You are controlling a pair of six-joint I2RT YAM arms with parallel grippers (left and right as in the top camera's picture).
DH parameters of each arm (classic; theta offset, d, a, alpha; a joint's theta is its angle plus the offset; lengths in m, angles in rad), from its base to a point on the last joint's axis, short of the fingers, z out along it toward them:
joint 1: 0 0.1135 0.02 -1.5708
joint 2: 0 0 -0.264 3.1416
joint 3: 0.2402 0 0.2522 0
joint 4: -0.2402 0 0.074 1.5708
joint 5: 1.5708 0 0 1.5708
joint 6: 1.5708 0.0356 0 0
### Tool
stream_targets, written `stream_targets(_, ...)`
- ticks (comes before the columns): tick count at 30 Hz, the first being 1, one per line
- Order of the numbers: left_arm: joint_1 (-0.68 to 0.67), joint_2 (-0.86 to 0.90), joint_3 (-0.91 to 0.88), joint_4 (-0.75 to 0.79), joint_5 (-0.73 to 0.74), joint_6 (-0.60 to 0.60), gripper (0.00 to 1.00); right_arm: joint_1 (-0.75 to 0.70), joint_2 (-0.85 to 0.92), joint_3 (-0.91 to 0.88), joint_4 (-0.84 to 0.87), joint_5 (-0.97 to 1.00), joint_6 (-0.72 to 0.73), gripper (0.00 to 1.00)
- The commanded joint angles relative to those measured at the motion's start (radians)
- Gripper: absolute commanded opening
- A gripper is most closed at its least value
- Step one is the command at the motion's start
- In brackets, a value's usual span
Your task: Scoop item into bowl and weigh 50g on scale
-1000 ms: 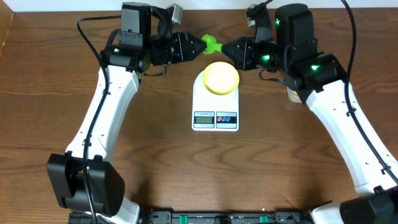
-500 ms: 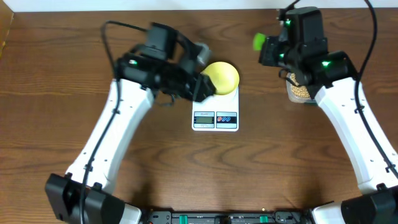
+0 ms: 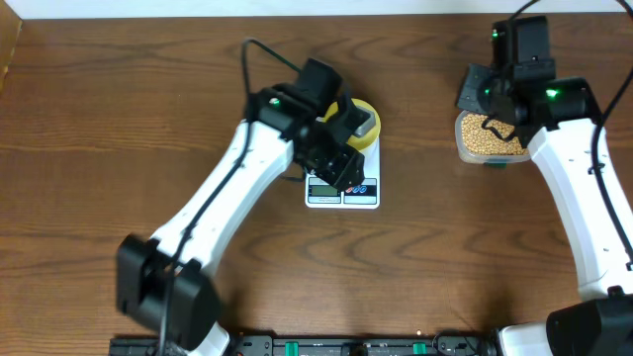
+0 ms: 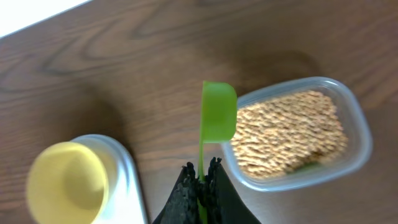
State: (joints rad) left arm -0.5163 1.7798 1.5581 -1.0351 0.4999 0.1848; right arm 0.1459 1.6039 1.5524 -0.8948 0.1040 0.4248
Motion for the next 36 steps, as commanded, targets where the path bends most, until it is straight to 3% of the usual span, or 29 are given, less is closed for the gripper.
stream_targets(1,-0.041,0.08,-0.018,0.026,-0.016,0.017,0.53,-0.017,0.005,0.017,-0.017,0.026,-0.023,0.01)
stream_targets(10,-0.16,0.232,-0.018,0.136,-0.205,-0.003,0.53,-0.021,0.005,0.017,-0.069,0.025,-0.049,0.01)
stream_targets(18,-0.167,0.251,-0.076,0.245,-0.307,-0.071,0.53,-0.021,0.005,0.017,-0.093,0.025,-0.063,0.01)
stream_targets(36,-0.168,0.251,-0.167,0.297,-0.345,-0.115,0.53,-0.021,0.005,0.017,-0.093,0.024,-0.063,0.01)
